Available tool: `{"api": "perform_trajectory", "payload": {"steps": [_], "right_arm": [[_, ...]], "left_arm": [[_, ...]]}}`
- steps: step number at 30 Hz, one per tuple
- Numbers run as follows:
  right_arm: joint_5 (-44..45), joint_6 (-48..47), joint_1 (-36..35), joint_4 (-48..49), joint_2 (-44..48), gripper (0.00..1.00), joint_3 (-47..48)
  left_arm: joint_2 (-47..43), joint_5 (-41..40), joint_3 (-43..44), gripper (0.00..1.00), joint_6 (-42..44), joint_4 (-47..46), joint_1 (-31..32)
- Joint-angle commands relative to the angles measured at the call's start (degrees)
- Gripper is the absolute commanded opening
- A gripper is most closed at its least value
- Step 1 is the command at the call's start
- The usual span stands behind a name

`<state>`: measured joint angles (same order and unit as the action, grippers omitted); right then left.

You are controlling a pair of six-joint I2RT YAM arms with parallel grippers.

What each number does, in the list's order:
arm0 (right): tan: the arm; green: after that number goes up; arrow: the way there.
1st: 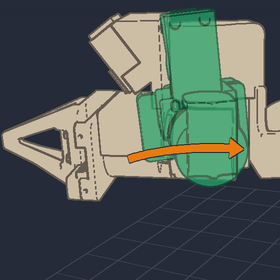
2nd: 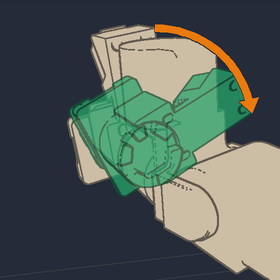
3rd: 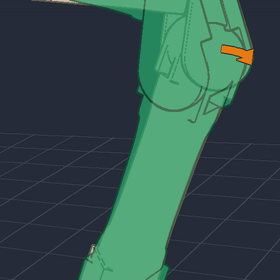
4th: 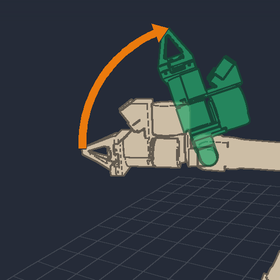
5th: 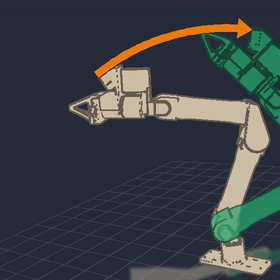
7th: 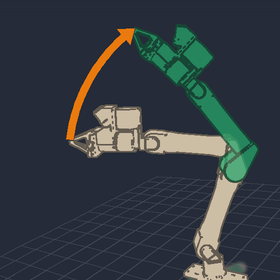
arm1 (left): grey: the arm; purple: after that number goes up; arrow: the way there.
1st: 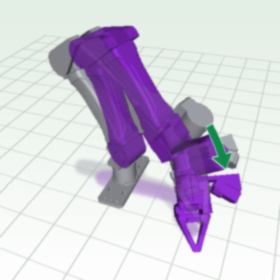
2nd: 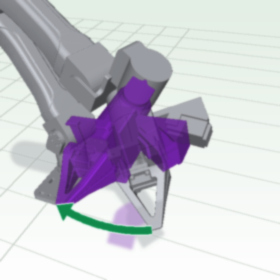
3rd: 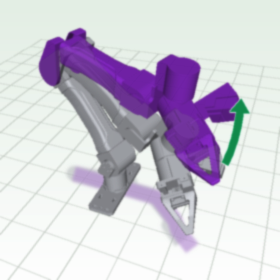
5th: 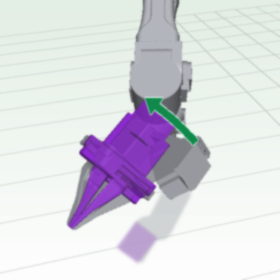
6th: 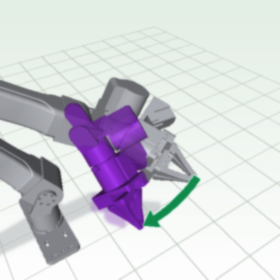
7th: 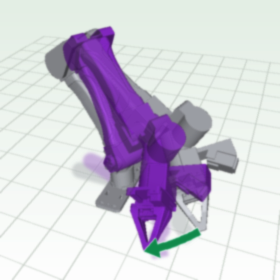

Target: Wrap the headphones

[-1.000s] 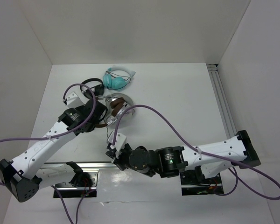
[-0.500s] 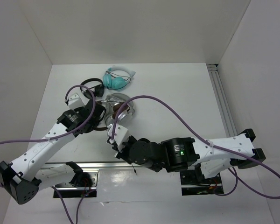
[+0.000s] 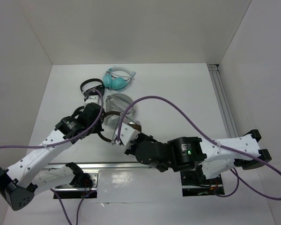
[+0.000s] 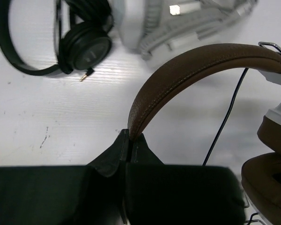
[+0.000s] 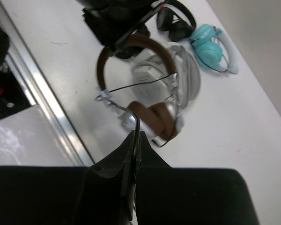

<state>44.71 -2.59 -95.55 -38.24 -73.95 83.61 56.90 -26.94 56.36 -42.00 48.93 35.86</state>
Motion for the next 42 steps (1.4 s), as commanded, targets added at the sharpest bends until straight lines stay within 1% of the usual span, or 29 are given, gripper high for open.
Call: {"api": "perform_trajectory", "payload": {"steps": [1, 2, 3, 5, 6, 7, 8, 9, 10, 11, 12, 13, 14, 20, 21, 24, 25, 27, 28, 32, 35, 37, 39, 40, 41, 42], "right_arm": [[7.76, -5.23, 2.37, 2.02, 2.58, 0.0, 2.08], [7.76, -5.93, 3.25, 3.16, 3.11, 0.0, 0.77], [8.28, -6.46, 4.22, 4.48, 3.64, 0.0, 0.15], [8.9, -8.3, 7.29, 9.22, 5.3, 0.0, -2.39], [8.3, -9.0, 8.61, 10.8, 5.83, 0.0, -3.27], [7.51, -9.79, 11.76, 13.25, 6.62, 0.0, -4.06], [5.15, -9.8, 13.7, 14.32, 6.63, 0.0, -5.46], [3.73, -10.32, 15.72, 14.85, 6.63, 0.0, -5.48], [2.33, -10.33, 20.09, 15.47, 7.15, 0.0, -6.26], [0.75, -10.33, 22.4, 15.47, 7.16, 0.0, -6.27], [-2.58, -10.33, 24.6, 16.17, 7.16, 0.0, -7.75], [-4.09, -10.33, 28.62, 16.96, 7.77, 0.0, -8.37], [-5.23, -10.33, 30.49, 16.97, 7.77, 0.0, -8.99], [-15.78, -10.33, 40.86, 18.37, 8.82, 0.0, -12.15], [-20.58, -9.72, 42.1, 18.38, 8.83, 0.0, -13.46], [-28.6, -8.31, 46.66, 21.27, 9.88, 0.0, -16.1], [-34.02, -7.61, 47.55, 22.58, 10.92, 0.0, -18.81], [-39.5, -7.61, 48.96, 27.05, 12.69, 0.01, -21.55], [-43.7, -7.61, 49.57, 28.29, 12.69, 0.05, -23.48], [-50.75, -6.46, 49.58, 32.87, 11.12, 0.06, -25.51], [-54.45, -4.53, 49.58, 38.4, 8.74, 0.06, -28.23], [-56.82, -2.52, 50.28, 44.46, 8.12, 0.06, -30.25], [-61.74, 0.37, 51.68, 49.03, 7.51, 0.06, -33.77], [-63.85, 1.52, 53.17, 53.31, 6.9, 0.06, -34.82], [-67.52, 2.49, 53.88, 55.27, 6.37, 0.06, -36.4], [-68.95, 3.46, 54.5, 57.03, 5.76, 0.07, -36.94]], "left_arm": [[-0.22, 8.21, 0.16, 0.0, 9.03, -4.45, 2.37], [-0.22, 9.44, 0.16, 0.0, 10.26, -4.45, 3.77], [-0.22, 12.58, 0.16, 0.0, 11.49, -5.32, 4.48], [-0.74, 16.11, -0.37, 0.0, 14.57, -6.65, 6.85], [-1.53, 19.78, -0.98, 0.0, 15.53, -7.35, 7.82], [-1.53, 21.47, -0.99, 0.0, 16.94, -8.49, 8.7], [-2.23, 24.45, -0.99, 0.0, 17.56, -9.02, 10.27], [-3.11, 25.61, -0.99, 0.0, 18.17, -9.02, 11.07], [-3.72, 26.49, -0.99, 0.0, 18.88, -9.72, 11.69], [-4.34, 27.11, -0.99, 0.0, 18.88, -10.25, 12.39], [-5.65, 27.81, -1.51, 0.0, 19.4, -10.25, 12.92], [-6.36, 27.82, -1.51, 0.0, 19.41, -10.25, 13.71], [-7.06, 28.43, -1.51, 0.0, 19.93, -10.25, 13.71], [-9.79, 27.73, 0.07, 0.0, 20.55, -7.54, 14.24], [-10.4, 26.51, 1.63, 0.0, 20.55, -7.01, 14.24], [-11.9, 24.57, 3.92, 0.0, 19.85, -6.39, 14.24], [-11.9, 23.7, 4.54, 0.0, 19.85, -6.39, 14.24], [-12.7, 22.46, 6.38, 0.0, 19.32, -6.39, 14.24], [-13.48, 21.93, 7.0, 0.0, 18.8, -6.39, 14.24], [-14.54, 19.12, 10.17, 0.0, 18.27, -6.39, 14.24], [-15.07, 17.72, 11.93, 0.0, 17.56, -8.49, 14.24], [-15.6, 17.71, 12.45, 0.0, 16.87, -9.63, 14.24], [-15.6, 16.57, 13.16, 0.0, 16.86, -10.86, 14.24], [-15.6, 16.57, 14.47, 0.0, 16.17, -10.87, 14.24], [-15.07, 16.05, 15.09, 0.0, 16.16, -10.87, 14.24], [-15.07, 16.04, 15.62, 0.0, 16.16, -11.48, 14.24]]}}
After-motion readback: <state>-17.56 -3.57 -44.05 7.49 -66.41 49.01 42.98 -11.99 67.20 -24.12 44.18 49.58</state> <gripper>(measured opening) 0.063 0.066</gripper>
